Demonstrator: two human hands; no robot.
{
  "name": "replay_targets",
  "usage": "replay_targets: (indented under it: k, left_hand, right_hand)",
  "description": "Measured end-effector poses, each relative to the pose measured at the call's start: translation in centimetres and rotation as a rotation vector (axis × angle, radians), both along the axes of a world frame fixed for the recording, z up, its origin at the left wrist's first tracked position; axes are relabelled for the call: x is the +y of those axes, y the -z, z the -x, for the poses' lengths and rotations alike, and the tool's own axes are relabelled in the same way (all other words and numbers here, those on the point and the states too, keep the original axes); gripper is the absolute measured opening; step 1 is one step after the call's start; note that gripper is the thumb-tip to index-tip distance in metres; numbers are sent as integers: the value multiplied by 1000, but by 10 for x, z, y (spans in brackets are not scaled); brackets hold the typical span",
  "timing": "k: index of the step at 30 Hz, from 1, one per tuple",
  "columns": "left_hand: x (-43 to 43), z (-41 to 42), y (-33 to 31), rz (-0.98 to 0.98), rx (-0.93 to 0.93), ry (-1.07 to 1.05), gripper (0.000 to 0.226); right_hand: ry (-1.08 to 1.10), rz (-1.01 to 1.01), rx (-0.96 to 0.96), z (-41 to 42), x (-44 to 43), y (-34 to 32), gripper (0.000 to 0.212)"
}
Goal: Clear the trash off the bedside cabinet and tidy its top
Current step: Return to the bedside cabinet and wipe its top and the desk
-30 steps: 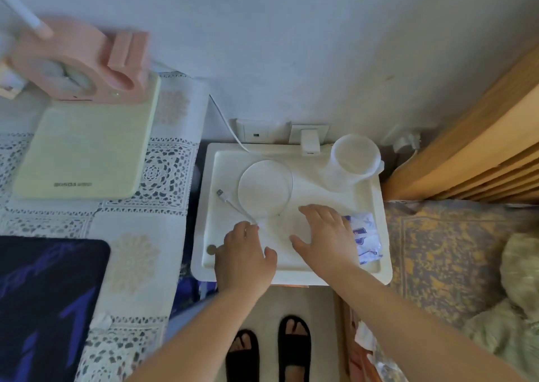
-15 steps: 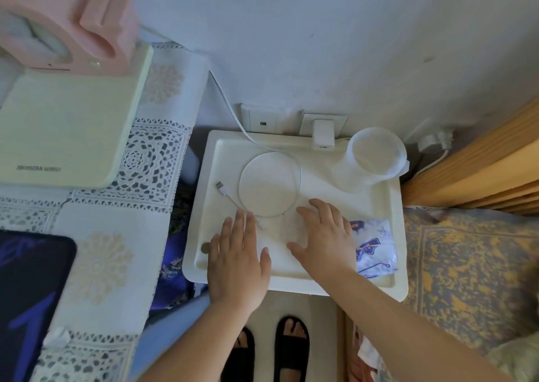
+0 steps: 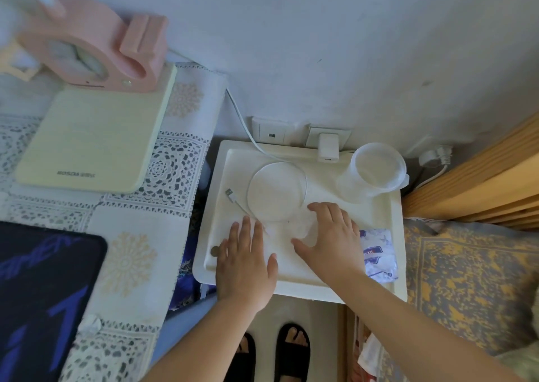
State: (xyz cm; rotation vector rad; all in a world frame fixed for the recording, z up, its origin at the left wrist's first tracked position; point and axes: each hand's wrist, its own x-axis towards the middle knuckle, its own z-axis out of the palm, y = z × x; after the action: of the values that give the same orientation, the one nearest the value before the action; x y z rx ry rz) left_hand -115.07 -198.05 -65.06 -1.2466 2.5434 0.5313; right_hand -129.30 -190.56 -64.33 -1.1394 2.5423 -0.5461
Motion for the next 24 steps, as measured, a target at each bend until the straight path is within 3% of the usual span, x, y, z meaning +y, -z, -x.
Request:
replay_targets:
  k: [10, 18, 24]
  left_hand:
    - [-25, 26, -89, 54, 261, -17, 68]
    - [-67, 15, -163, 213, 459, -56, 62]
    - [-106, -27, -195, 365, 496, -46, 57]
  right_hand:
    - [54, 221, -53, 20, -40, -102, 60]
    - [-41, 349, -27, 4, -87, -173, 71]
    - [-91, 376, -19, -34, -129, -196, 64]
